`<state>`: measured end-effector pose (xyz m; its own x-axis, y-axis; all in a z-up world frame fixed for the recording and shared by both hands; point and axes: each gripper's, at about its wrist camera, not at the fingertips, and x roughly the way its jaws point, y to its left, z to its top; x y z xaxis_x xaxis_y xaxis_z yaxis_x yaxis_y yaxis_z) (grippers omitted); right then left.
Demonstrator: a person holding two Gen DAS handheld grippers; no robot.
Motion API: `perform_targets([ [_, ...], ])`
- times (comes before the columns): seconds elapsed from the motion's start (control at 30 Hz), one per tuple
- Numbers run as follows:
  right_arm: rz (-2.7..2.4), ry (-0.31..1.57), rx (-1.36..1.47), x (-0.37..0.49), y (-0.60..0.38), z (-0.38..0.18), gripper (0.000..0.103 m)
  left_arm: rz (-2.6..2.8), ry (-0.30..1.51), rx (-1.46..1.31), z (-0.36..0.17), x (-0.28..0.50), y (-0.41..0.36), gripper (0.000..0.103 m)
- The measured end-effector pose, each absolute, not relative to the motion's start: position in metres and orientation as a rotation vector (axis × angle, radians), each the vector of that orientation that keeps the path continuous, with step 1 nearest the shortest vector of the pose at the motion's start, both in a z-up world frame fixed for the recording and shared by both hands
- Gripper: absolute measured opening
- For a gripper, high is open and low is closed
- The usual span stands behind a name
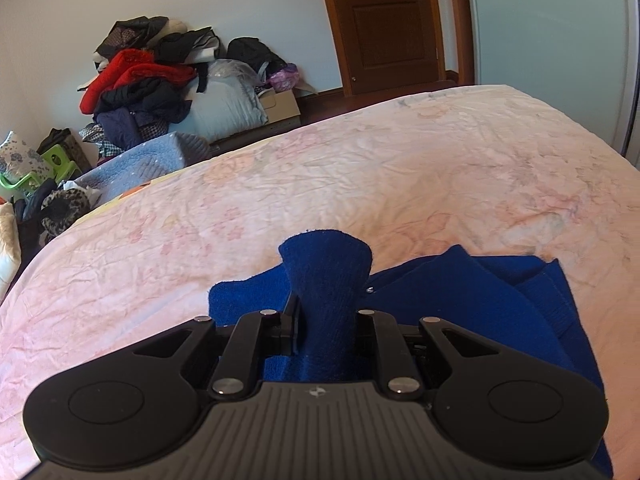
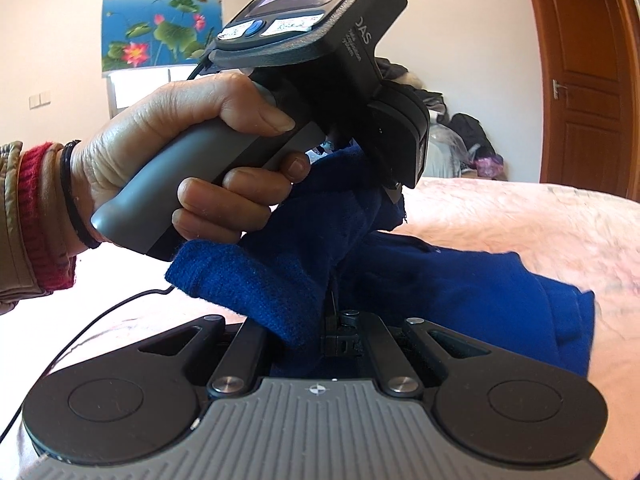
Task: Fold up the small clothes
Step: 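Lift the sweater edge with both grippers and fold it over onto itself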
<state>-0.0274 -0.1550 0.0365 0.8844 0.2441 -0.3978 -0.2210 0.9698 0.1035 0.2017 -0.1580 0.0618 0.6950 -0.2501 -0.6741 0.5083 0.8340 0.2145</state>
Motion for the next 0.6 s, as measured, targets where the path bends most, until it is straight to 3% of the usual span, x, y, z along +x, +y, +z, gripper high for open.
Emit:
perform_targets([
  [0.6, 0.192, 0.460, 0.264, -0.042, -0.212, 0.018, 0.005, -0.507, 0.700, 0.445, 0.046, 0.183, -0.225, 0.015],
])
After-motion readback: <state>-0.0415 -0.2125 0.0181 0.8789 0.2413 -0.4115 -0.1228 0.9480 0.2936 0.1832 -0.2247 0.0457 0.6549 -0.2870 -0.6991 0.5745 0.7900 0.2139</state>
